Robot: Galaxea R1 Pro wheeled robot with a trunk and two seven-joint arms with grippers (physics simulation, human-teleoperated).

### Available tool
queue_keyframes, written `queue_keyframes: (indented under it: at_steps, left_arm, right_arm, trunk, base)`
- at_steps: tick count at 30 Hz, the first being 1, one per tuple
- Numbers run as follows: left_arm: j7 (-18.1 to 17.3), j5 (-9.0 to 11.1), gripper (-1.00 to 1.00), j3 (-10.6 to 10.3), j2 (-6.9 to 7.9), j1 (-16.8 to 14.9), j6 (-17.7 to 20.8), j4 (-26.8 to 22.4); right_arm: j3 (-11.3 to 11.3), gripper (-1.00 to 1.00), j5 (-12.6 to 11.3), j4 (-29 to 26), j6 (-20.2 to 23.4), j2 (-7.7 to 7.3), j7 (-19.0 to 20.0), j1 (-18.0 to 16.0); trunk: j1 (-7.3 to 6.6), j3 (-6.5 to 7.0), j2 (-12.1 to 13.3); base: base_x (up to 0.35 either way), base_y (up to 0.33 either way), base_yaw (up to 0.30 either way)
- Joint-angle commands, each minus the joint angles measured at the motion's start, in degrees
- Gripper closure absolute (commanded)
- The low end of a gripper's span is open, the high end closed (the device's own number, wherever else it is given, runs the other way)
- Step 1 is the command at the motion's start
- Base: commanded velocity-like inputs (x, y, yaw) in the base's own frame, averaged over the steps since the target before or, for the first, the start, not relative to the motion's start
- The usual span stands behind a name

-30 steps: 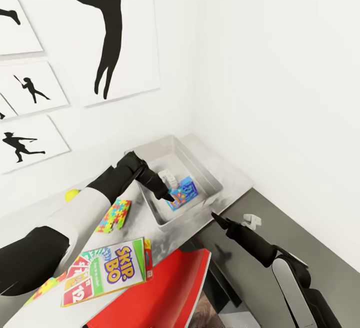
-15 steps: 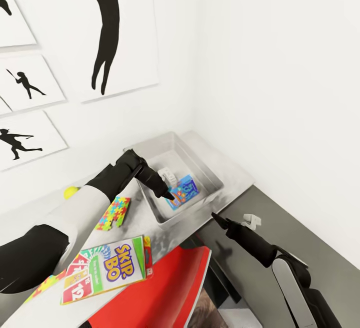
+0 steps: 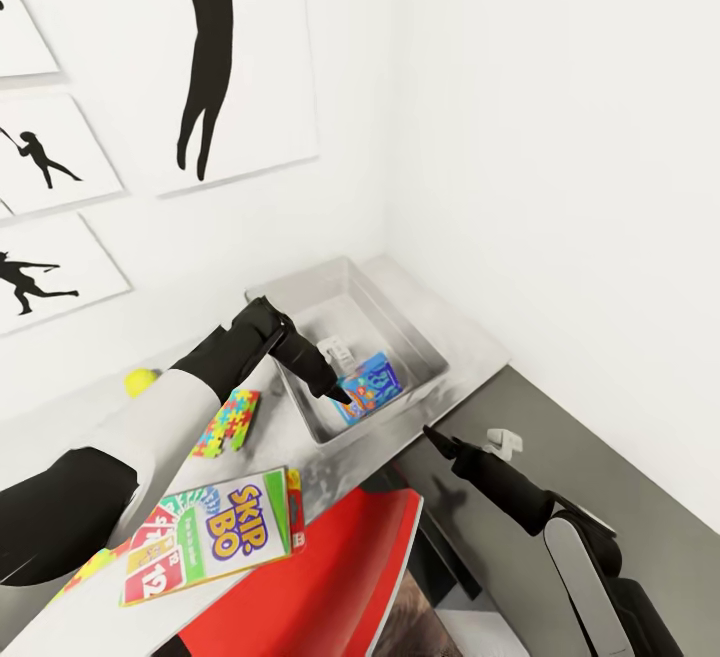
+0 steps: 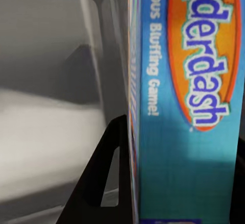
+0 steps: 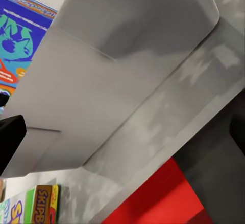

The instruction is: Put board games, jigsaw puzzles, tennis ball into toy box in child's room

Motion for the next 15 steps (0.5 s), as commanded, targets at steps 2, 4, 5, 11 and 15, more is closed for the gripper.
queue_keyframes:
  at_steps: [2,4,5,11,15]
  left_arm:
    - [-0.39,-0.39,1.00,0.04,-0.03,-0.04,0.64,-0.05]
    - [-0.38,-0.39,1.00,0.03,-0.03,-0.04,0.65,-0.05]
    - [-0.38,-0.39,1.00,0.03,-0.04,-0.04,0.66,-0.05]
    - [-0.38,-0.39,1.00,0.05,-0.04,-0.04,0.67,-0.05]
    - [-0.35,-0.39,1.00,0.10,-0.04,-0.04,0.75,-0.05]
  right_arm:
    - [-0.03,-1.00,-0.33,-0.05,0.32,-0.02,0.00,-0.08]
    - [-0.03,-1.00,-0.33,-0.05,0.30,-0.02,0.05,-0.05]
    - [-0.03,-1.00,-0.33,-0.06,0.28,-0.02,0.06,-0.07]
    - [-0.03,-1.00,-0.33,-0.20,0.00,-0.03,0.47,-0.05]
    - [-0.04,-1.00,-0.32,-0.14,-0.10,-0.02,0.79,-0.08]
  trunk:
    - [0.01,-0.26,-0.07]
    - [0.01,-0.44,-0.07]
    - [0.01,-0.54,-0.07]
    - [0.01,-1.06,-0.07]
    - [0.01,-1.13,-0.07]
  base:
    - [0.000,0.000,0.000]
    - [0.000,0.000,0.000]
    - [0.000,0.000,0.000]
    - [0.000,0.000,0.000]
    - [0.000,0.000,0.000]
